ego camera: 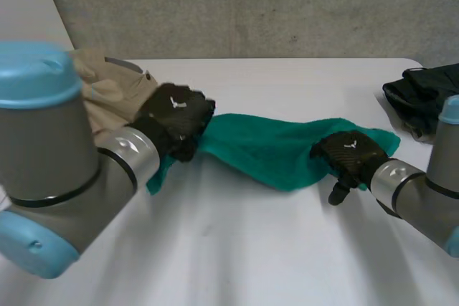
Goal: Fold the laundry.
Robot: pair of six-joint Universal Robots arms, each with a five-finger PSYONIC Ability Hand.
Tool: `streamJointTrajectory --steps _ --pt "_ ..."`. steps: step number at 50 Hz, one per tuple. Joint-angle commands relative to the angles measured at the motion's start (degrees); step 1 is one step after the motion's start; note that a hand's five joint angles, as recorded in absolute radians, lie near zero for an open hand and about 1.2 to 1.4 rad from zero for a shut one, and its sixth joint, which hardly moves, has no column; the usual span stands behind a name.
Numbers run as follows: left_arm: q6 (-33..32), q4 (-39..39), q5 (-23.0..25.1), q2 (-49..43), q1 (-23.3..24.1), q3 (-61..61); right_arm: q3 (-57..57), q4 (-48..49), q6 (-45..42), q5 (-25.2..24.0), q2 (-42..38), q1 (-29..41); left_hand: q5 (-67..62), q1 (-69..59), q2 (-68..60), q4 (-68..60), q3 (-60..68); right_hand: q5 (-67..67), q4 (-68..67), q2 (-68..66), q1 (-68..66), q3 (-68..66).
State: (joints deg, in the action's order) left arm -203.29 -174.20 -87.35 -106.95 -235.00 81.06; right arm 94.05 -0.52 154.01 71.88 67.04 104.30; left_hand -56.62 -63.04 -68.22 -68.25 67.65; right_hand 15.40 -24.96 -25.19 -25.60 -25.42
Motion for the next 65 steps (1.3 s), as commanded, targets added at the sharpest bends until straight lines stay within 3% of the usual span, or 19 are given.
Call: streamJointTrajectory --steps 1,10,12,13,17,20,24,27,30,31,32,41,46,57,65 --pt "4.7 2.0 0.6 3.8 -0.9 -1.1 -6.5 2.0 0.7 1.9 -6.8 1.4 -13.4 -17.0 -11.8 -11.7 12.3 9.8 -10.3 -10.0 -9.6 -9.8" --pt "11.0 4.0 1.6 4.0 -2.1 -1.8 -11.6 7.0 1.0 4.8 -14.7 3.7 -13.4 -17.0 -11.8 -11.7 12.3 24.1 -24.5 -24.3 -23.9 -24.1" --pt "12.1 3.9 1.4 3.9 -3.1 -1.8 -12.0 6.8 1.2 6.5 -14.7 3.9 -13.4 -17.0 -11.8 -11.7 12.3 49.2 -49.7 -49.5 -49.0 -49.2" --pt "12.5 3.9 1.4 3.8 -3.3 -1.8 -12.0 6.8 1.3 7.2 -14.5 3.8 -13.4 -17.0 -11.8 -11.7 12.3 54.6 -55.0 -54.8 -54.3 -54.5" --pt "12.1 3.7 1.2 3.2 -4.6 -1.4 -9.7 5.8 1.2 8.4 -10.2 2.7 -13.4 -17.0 -11.8 -11.7 12.3 54.6 -55.0 -54.8 -54.4 -54.6" --pt "10.6 3.9 0.9 1.3 -5.7 -1.3 -8.4 3.0 0.2 6.2 -3.4 1.4 -13.4 -17.0 -11.8 -11.7 12.3 54.6 -55.0 -54.8 -54.4 -54.6" --pt "5.8 4.3 1.2 -3.8 -7.5 -1.7 -9.2 -13.7 -6.1 1.7 4.0 -3.4 -13.4 -17.0 -11.8 -11.7 12.3 54.6 -55.0 -54.8 -54.4 -54.6" --pt "3.5 4.4 1.7 -7.1 -7.9 -2.0 -11.4 -22.3 -9.9 -1.7 3.5 -6.9 -13.4 -17.0 -11.8 -11.7 12.3 54.6 -55.0 -54.8 -54.4 -54.6" --pt "2.6 4.0 2.5 -9.8 -7.8 -3.1 -12.5 -22.5 -11.4 -3.5 2.0 -7.4 -13.4 -17.0 -11.8 -11.7 12.3 54.6 -55.0 -54.8 -54.4 -54.6" --pt "2.5 3.4 2.8 -11.3 -7.9 -4.2 -12.5 -21.8 -11.5 -3.5 0.4 -7.6 -13.4 -17.0 -11.8 -11.7 12.3 35.9 -36.4 -36.1 -35.7 -35.9" --pt "2.5 3.1 2.8 -12.0 -8.0 -4.9 -12.3 -21.5 -11.5 -3.3 -0.2 -7.7 -13.4 -17.0 -11.8 -11.7 12.3 29.7 -30.2 -30.0 -29.5 -29.7" --pt "4.4 2.0 -1.1 -15.2 -9.2 -13.5 -4.9 -17.7 -11.4 -2.4 0.1 -8.1 -13.4 -17.0 -11.8 -11.7 12.3 18.1 -18.5 -18.3 -17.9 -18.1" --pt "4.7 2.5 -2.3 -17.6 -9.3 -18.6 -4.0 -15.1 -12.2 -2.3 -0.9 -9.5 -13.4 -17.0 -11.8 -11.7 12.3 3.1 -3.6 -3.4 -2.9 -3.1" --pt "4.5 3.9 -2.4 -20.0 -9.1 -20.4 -8.6 2.5 -8.9 -2.6 -6.4 -8.1 -13.4 -17.0 -11.8 -11.7 12.3 0.9 -1.4 -1.1 -0.7 -0.9" --pt "4.4 3.3 -2.3 -21.0 -9.9 -21.8 -17.6 2.3 -7.0 -2.2 -14.7 -5.5 -13.4 -17.0 -11.8 -11.7 12.3 9.1 -9.6 -9.3 -8.9 -9.1"
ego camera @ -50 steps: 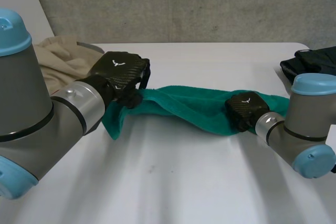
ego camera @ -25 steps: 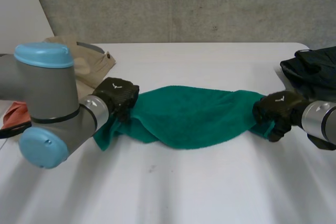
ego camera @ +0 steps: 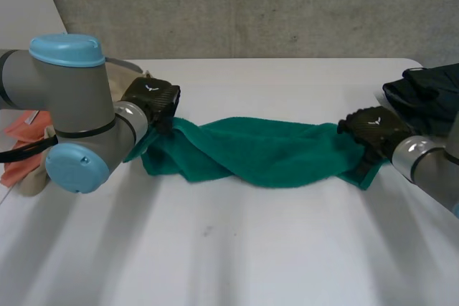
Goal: Fold the laundry.
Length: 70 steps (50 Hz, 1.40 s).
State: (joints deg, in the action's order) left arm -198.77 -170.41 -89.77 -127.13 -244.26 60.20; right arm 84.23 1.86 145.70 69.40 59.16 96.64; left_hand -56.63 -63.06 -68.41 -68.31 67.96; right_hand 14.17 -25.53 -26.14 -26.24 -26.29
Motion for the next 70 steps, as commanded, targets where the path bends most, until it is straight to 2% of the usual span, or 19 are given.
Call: streamJointTrajectory --steps 1,6,7,8,14,20,26,28,30,37,41,50,57,62,63,64,65,67,70 --pt "-0.1 -0.5 0.0 -1.1 -0.6 -1.2 -8.6 -0.5 1.2 0.3 -7.6 2.2 -13.4 -16.9 -11.6 -11.7 12.0 12.7 -11.4 -10.8 -10.7 -10.6" --pt "-0.3 -0.7 0.0 -2.9 -0.6 -2.9 -14.1 -2.0 -0.8 1.1 -11.8 2.9 -13.4 -16.9 -11.6 -11.7 12.0 31.2 -29.8 -29.2 -29.1 -29.1" --pt "-0.5 -0.8 0.0 -3.2 -0.6 -3.3 -15.0 -2.3 -1.1 1.3 -12.4 3.0 -13.4 -16.9 -11.6 -11.7 12.0 38.2 -36.9 -36.3 -36.2 -36.1" --pt "-0.7 -1.0 0.0 -4.1 -0.7 -4.5 -16.7 -3.0 -1.7 1.5 -13.2 3.4 -13.4 -16.9 -11.6 -11.7 12.0 55.7 -54.3 -53.7 -53.6 -53.5" --pt "-2.0 -1.5 0.4 -6.5 -1.0 -12.1 -24.6 -3.9 -1.7 2.6 -13.0 3.4 -13.4 -16.9 -11.6 -11.7 12.0 55.8 -54.5 -53.9 -53.8 -53.7" --pt "-2.0 -3.4 0.5 -6.5 -0.7 -25.7 -38.7 -2.0 2.8 5.1 -12.2 3.1 -13.4 -16.9 -11.6 -11.7 12.0 55.8 -54.5 -53.9 -53.8 -53.7" --pt "4.3 -17.7 -0.4 -0.4 -0.3 -29.3 -45.2 15.2 10.4 10.1 -8.1 2.2 -13.4 -16.9 -11.6 -11.7 12.0 55.8 -54.5 -53.9 -53.8 -53.7" --pt "6.8 -23.5 -0.7 2.3 0.2 -27.7 -45.3 21.3 15.2 10.8 -5.8 1.9 -13.4 -16.9 -11.6 -11.7 12.0 55.8 -54.5 -53.9 -53.8 -53.7" --pt "7.6 -24.8 -0.9 4.7 1.0 -24.5 -44.7 20.6 18.3 10.0 -4.7 1.3 -13.4 -16.9 -11.6 -11.7 12.0 55.8 -54.5 -53.9 -53.8 -53.7" --pt "6.9 -21.9 -0.5 8.9 1.2 -7.2 -42.6 1.9 19.2 2.5 -4.2 0.1 -13.4 -16.9 -11.6 -11.7 12.0 55.8 -54.5 -53.9 -53.8 -53.7" --pt "6.2 -21.2 0.4 10.2 0.7 2.8 -40.3 -7.2 19.1 0.5 -4.5 -1.2 -13.4 -16.9 -11.6 -11.7 12.0 55.8 -54.5 -53.9 -53.8 -53.7" --pt "2.4 -20.8 4.4 8.7 0.0 19.1 -33.5 -17.5 13.3 -2.8 -11.1 -2.5 -13.4 -16.9 -11.6 -11.7 12.0 55.8 -54.5 -53.9 -53.8 -53.7" --pt "-2.0 -20.1 5.7 5.0 0.0 19.7 -37.2 -17.1 2.1 2.2 -21.4 -1.9 -13.4 -16.9 -11.6 -11.7 12.0 55.8 -54.5 -53.9 -53.8 -53.7" --pt "-1.7 -18.7 5.0 5.5 0.3 17.9 -39.9 -12.6 3.2 7.3 -22.7 -1.7 -13.4 -16.9 -11.6 -11.7 12.0 55.5 -54.1 -53.5 -53.4 -53.3" --pt "-1.5 -18.6 4.8 5.6 0.3 17.7 -39.8 -11.7 4.3 7.9 -22.4 -1.7 -13.4 -16.9 -11.6 -11.7 12.0 40.5 -39.1 -38.5 -38.4 -38.4" --pt "-1.3 -18.2 4.5 5.9 0.2 17.3 -39.2 -10.4 6.8 8.8 -21.4 -1.6 -13.4 -16.9 -11.6 -11.7 12.0 11.0 -9.7 -9.1 -9.0 -8.9" --pt "-1.1 -18.1 4.3 6.1 0.2 17.2 -38.6 -9.8 8.1 9.4 -20.6 -1.6 -13.4 -16.9 -11.6 -11.7 12.0 0.6 0.8 1.4 1.5 1.6" --pt "-0.8 -17.9 4.2 6.6 0.1 17.2 -37.0 -8.8 10.2 9.8 -18.8 -1.5 -13.4 -16.9 -11.6 -11.7 12.0 -11.4 12.8 13.4 13.5 13.6" --pt "-0.3 -17.9 4.0 7.2 -0.1 17.2 -32.0 -9.0 12.7 9.7 -13.8 -1.5 -13.4 -16.9 -11.6 -11.7 12.0 -14.2 15.5 16.1 16.2 16.3"
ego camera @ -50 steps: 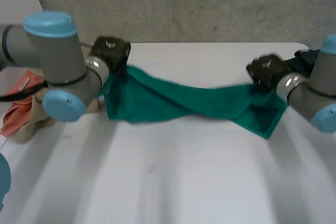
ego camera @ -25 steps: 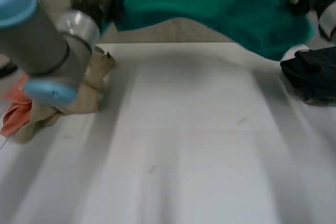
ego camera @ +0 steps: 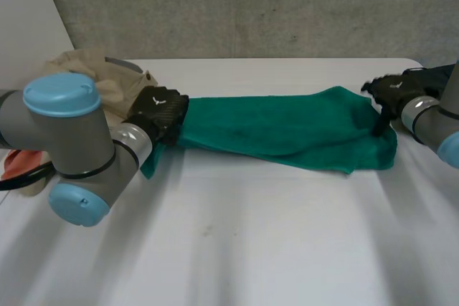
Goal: Fold the laundry.
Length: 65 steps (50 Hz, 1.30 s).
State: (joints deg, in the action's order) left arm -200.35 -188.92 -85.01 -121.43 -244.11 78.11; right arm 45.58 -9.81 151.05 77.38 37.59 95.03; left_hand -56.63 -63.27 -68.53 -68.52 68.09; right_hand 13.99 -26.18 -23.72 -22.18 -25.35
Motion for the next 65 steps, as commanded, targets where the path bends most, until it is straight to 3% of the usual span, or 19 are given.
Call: streamJointTrajectory --steps 1,5,13,20,31,38,44,47,51,52,58,63,65 --pt "1.4 0.6 -0.8 1.6 -0.2 -0.6 8.2 2.4 7.3 1.7 9.2 0.2 -13.4 -16.7 -11.5 -11.5 11.9 -14.0 16.2 13.7 12.2 15.4" --pt "1.9 0.6 -0.5 1.7 -0.6 -0.7 19.3 0.3 5.5 0.2 18.9 -0.2 -13.4 -16.7 -11.5 -11.5 11.9 -1.9 4.1 1.6 0.1 3.3" --pt "2.4 0.7 -0.1 1.7 -0.7 -1.2 34.7 -3.6 4.6 -4.8 25.7 1.5 -13.4 -16.7 -11.5 -11.5 11.9 13.6 -11.4 -13.8 -15.4 -12.2" --pt "2.7 1.4 0.1 2.9 -1.1 -1.4 38.2 2.9 4.7 -5.0 21.7 4.9 -13.4 -16.7 -11.5 -11.5 11.9 12.6 -10.4 -12.9 -14.4 -11.2" --pt "2.9 1.6 0.5 3.2 -1.0 -0.9 35.2 17.9 1.3 -1.5 13.3 7.8 -13.4 -16.7 -11.5 -11.5 11.9 14.4 -12.2 -14.7 -16.2 -13.1" --pt "3.0 1.9 0.5 3.5 -1.2 -0.6 34.1 22.1 -2.9 1.6 11.5 7.4 -13.4 -16.7 -11.5 -11.5 11.9 56.0 -53.8 -56.2 -57.8 -54.6" --pt "3.0 3.6 0.5 4.6 -1.4 -0.2 36.5 20.2 -2.6 1.8 15.4 5.9 -13.4 -16.7 -11.5 -11.5 11.9 56.0 -53.8 -56.3 -57.8 -54.6" --pt "2.7 5.2 0.5 5.5 -1.5 0.0 37.4 15.8 -2.7 0.0 20.3 4.3 -13.4 -16.7 -11.5 -11.5 11.9 56.0 -53.8 -56.3 -57.8 -54.6" --pt "0.8 9.7 0.5 6.2 -1.3 0.1 36.5 0.6 -5.8 -2.8 24.9 2.5 -13.4 -16.7 -11.5 -11.5 11.9 56.0 -53.8 -56.3 -57.8 -54.6" --pt "-0.7 12.6 0.5 6.2 -1.2 0.4 35.4 -7.3 -8.5 -3.6 26.0 1.8 -13.4 -16.7 -11.5 -11.5 11.9 56.0 -53.8 -56.3 -57.8 -54.6" --pt "-9.2 24.9 -0.3 4.4 0.0 0.8 31.5 -31.7 -20.6 -3.6 26.6 -0.4 -13.4 -16.7 -11.5 -11.5 11.9 56.0 -53.8 -56.3 -57.8 -54.6" --pt "-16.8 34.1 -1.2 0.6 1.4 -1.5 27.9 -37.7 -27.6 -3.3 23.4 -0.9 -13.4 -16.7 -11.5 -11.5 11.9 56.0 -53.8 -56.3 -57.8 -54.6" --pt "-18.0 33.7 -1.6 -0.7 1.8 -4.0 26.0 -37.1 -27.7 -2.9 22.0 -0.5 -13.4 -16.7 -11.5 -11.5 11.9 56.0 -53.8 -56.3 -57.8 -54.6"
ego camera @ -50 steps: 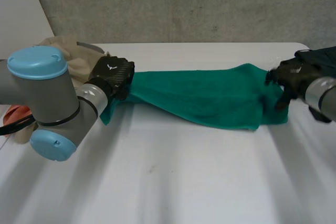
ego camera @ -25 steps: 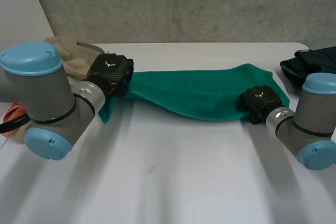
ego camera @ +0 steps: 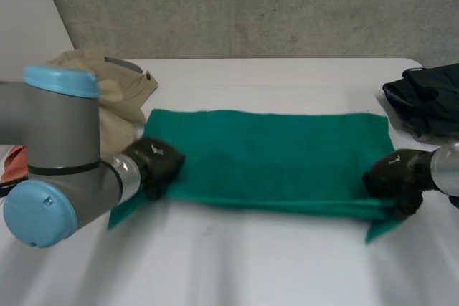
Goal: Fold the laundry.
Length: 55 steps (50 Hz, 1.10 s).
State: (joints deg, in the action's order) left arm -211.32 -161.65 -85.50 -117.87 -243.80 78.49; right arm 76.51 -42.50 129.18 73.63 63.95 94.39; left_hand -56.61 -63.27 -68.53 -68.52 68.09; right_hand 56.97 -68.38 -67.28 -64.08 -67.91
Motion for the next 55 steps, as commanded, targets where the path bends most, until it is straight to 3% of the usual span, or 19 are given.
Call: streamJointTrajectory --steps 1,5,9,14,19,28,36,43,53,55 --pt "-7.2 5.7 -1.9 -5.3 1.6 -7.4 -7.7 -3.3 -5.0 1.6 -5.9 0.9 -13.4 -16.7 -11.5 -11.5 11.9 13.0 -11.6 -12.7 -15.9 -12.1" --pt "-7.1 2.0 -4.6 -8.2 1.2 -18.0 -16.9 3.0 -0.2 3.9 -8.2 2.5 -13.4 -16.7 -11.5 -11.5 11.9 13.0 -11.6 -12.7 -15.9 -12.1" --pt "-7.0 -4.9 -5.4 -10.3 0.3 -31.8 -26.6 16.2 6.8 4.9 -8.1 3.3 -13.4 -16.7 -11.5 -11.5 11.9 13.0 -11.6 -12.7 -15.9 -12.1" --pt "-4.2 -21.1 -5.2 -8.3 -1.2 -45.9 -31.3 42.7 14.9 5.0 -3.6 4.0 -13.4 -16.7 -11.5 -11.5 11.9 13.0 -11.6 -12.7 -15.9 -12.1" --pt "0.4 -33.8 -5.6 -5.5 -1.2 -49.3 -29.0 63.1 20.2 6.0 0.6 4.4 -13.4 -16.7 -11.5 -11.5 11.9 13.0 -11.6 -12.7 -15.9 -12.1" --pt "1.3 -25.5 -5.8 -3.3 -2.5 -44.2 -28.8 51.1 22.2 4.2 0.8 3.6 -13.4 -16.7 -11.5 -11.5 11.9 13.0 -11.6 -12.7 -15.9 -12.1" --pt "1.4 -22.4 -5.5 -2.0 -3.5 -25.6 -20.5 41.4 22.4 -2.7 -1.5 2.6 -13.4 -16.7 -11.5 -11.5 11.9 13.0 -11.6 -12.7 -15.9 -12.1" --pt "1.2 -22.8 -3.9 -5.2 -3.3 -10.3 -8.2 39.3 21.6 -6.5 -6.4 0.8 -13.4 -16.7 -11.5 -11.5 11.9 13.0 -11.6 -12.7 -15.9 -12.1" --pt "-1.6 -23.9 -2.7 -11.3 -3.5 -5.4 -4.2 38.4 24.6 -4.9 -13.6 -1.3 -13.4 -16.7 -11.5 -11.5 11.9 13.0 -11.6 -12.7 -15.9 -12.1" --pt "-1.8 -23.8 -2.8 -11.3 -3.9 -5.4 -4.3 37.2 27.2 -3.2 -13.9 -1.6 -13.4 -16.7 -11.5 -11.5 11.9 2.3 -0.9 -2.0 -5.2 -1.4"
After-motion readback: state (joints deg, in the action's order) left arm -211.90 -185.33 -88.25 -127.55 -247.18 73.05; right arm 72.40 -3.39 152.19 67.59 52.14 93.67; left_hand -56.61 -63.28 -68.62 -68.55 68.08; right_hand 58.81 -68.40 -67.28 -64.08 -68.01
